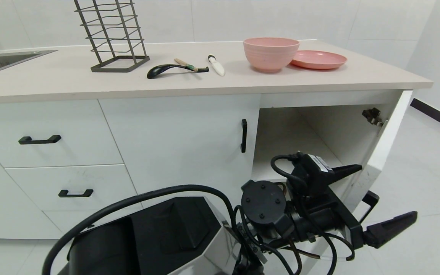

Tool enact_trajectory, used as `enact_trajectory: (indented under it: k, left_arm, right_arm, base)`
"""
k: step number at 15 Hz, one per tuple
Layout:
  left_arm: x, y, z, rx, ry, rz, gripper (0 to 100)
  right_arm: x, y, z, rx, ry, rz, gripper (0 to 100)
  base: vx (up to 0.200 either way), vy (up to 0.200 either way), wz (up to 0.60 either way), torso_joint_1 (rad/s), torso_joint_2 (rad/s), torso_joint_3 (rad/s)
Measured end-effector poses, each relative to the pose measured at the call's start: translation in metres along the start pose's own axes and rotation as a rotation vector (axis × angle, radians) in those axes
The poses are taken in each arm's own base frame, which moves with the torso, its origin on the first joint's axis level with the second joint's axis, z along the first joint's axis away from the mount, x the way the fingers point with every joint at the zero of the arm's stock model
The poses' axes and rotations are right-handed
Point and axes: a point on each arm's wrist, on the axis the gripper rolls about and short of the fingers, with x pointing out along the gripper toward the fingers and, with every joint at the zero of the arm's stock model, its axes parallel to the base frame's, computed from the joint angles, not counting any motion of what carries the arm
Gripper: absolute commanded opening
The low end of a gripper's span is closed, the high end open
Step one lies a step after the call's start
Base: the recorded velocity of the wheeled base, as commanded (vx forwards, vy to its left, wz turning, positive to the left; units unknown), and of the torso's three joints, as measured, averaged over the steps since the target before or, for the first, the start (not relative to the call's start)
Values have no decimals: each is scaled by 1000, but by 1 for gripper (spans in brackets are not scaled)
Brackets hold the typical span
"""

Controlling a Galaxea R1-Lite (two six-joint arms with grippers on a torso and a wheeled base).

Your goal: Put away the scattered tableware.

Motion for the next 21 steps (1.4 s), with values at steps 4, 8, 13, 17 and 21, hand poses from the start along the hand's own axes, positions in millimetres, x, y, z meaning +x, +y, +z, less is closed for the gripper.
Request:
enact_trajectory:
  k: [4,8,13,17,21]
  left_arm:
    - [7,-17,-4,-10,0,-36,100]
    - [15,-20,-2,-7,-17,-48,100]
    - [36,-32,-10,-24,-9,-84,100]
    - [58,-44,-16,-40,-4,-119,100]
    - [84,-63,-30,-61,1,-166,100]
  right_arm:
    - [2,-2,3,-2,-10,-5,100]
    - [2,-5,4,12,-7,-41,100]
    - [5,-13,8,48,-11,-133,100]
    - [3,-17,8,42,3,-156,100]
    - [4,-20,14,22,-17,-166,100]
  base:
    - [0,0,0,0,0,0]
    - [0,0,0,0,0,0]
    - [0,0,0,0,0,0]
    - [0,0,0,0,0,0]
    - [0,0,0,0,0,0]
